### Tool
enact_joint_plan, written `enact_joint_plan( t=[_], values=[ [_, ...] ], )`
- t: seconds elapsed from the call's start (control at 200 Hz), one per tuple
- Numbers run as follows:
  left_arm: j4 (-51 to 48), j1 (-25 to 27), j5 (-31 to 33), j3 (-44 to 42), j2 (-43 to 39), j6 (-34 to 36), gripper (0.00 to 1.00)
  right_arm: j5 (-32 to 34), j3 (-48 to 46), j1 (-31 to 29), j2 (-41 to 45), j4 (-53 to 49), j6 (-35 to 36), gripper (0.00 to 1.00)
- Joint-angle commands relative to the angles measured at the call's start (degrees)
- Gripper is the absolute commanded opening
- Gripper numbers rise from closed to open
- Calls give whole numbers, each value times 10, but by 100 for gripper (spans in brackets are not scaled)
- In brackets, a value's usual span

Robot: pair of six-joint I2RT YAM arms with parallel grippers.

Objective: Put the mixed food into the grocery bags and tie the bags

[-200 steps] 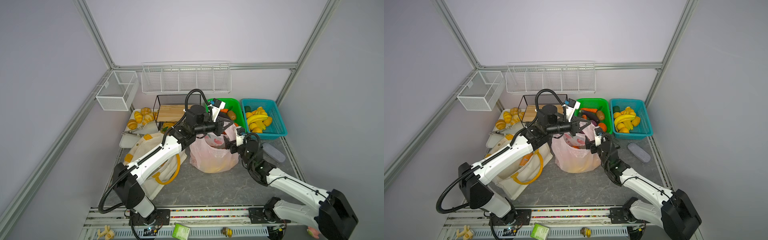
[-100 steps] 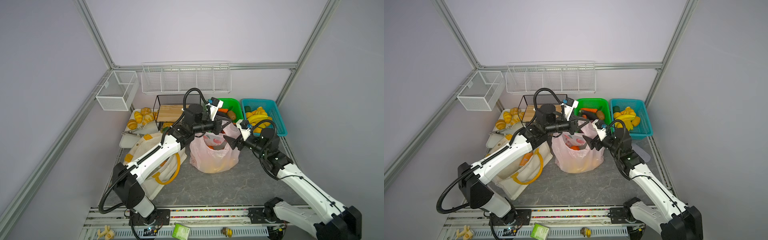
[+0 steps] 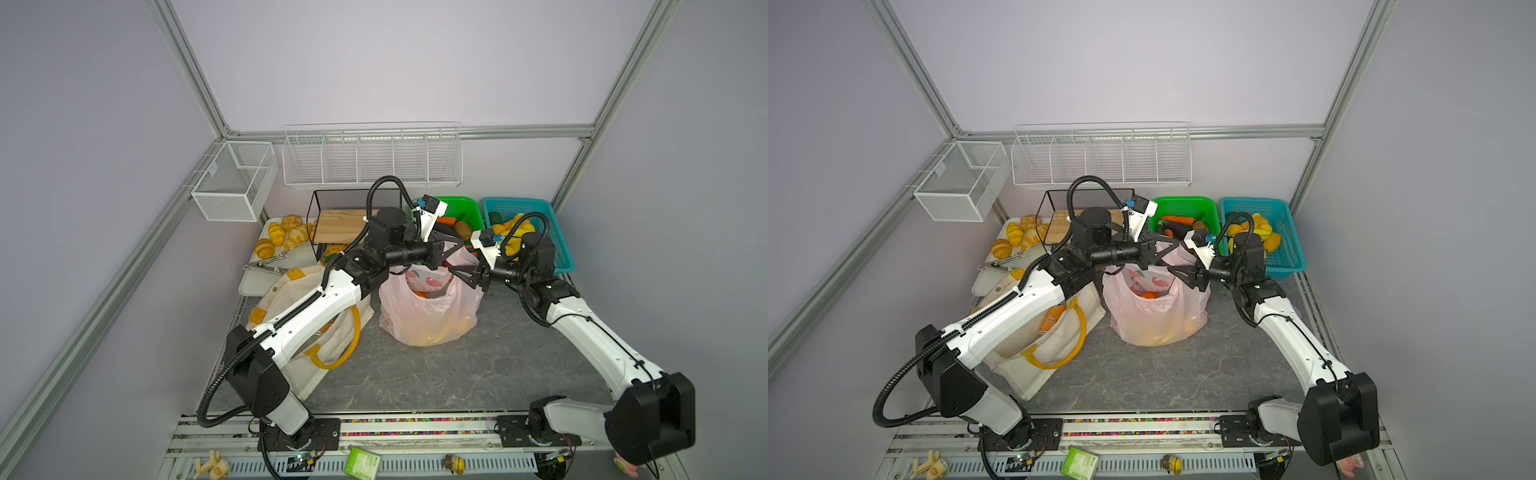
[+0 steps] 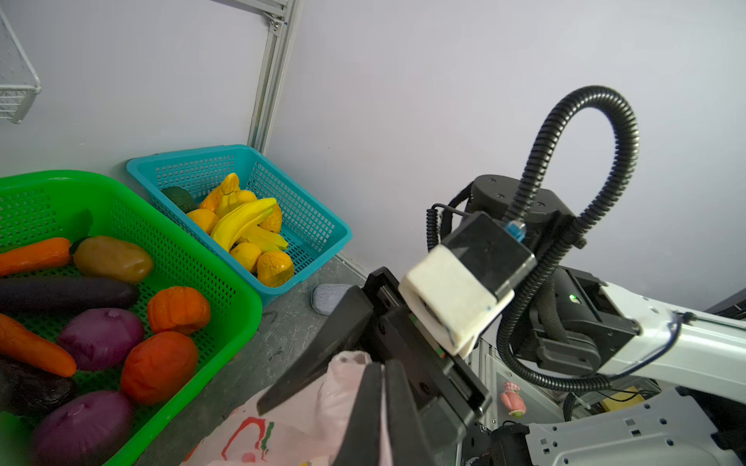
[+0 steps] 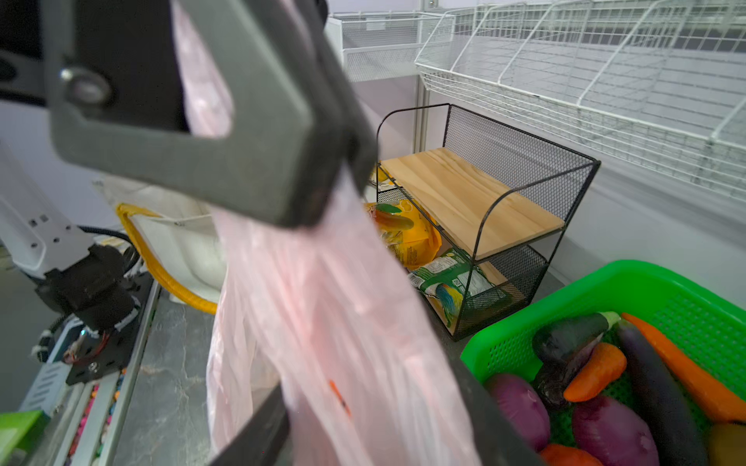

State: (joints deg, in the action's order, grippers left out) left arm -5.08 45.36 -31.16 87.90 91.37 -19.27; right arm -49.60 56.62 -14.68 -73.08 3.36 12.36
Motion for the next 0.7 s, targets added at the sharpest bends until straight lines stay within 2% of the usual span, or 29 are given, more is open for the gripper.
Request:
enact_joint_plan(
  t=[0.0,0.02,0.125,0.175,0.37,0.465,0.53,0.695],
  values=[
    [-7,-4,-7,22,2,5,0,-45,-4,9,2,38,-16,27],
    [-10,-4,-7,24,2,8,0,-42,-10,10,4,45,-22,24],
    [-33,-4,3,28,-7,30,29,-10,-41,20,14,84,-64,14],
    [-41,-4,12,26,-19,35,39,5,-55,21,18,97,-84,11],
    [6,-4,-14,-68,-114,84,62,51,-59,23,21,70,-120,7],
    [11,-5,13,-134,-179,121,72,61,-59,23,27,60,-124,7],
    [3,-20,30,-177,-223,132,74,68,-59,24,31,50,-125,7],
    [26,-69,60,-286,-329,100,77,76,-58,24,31,42,-125,7]
  ],
)
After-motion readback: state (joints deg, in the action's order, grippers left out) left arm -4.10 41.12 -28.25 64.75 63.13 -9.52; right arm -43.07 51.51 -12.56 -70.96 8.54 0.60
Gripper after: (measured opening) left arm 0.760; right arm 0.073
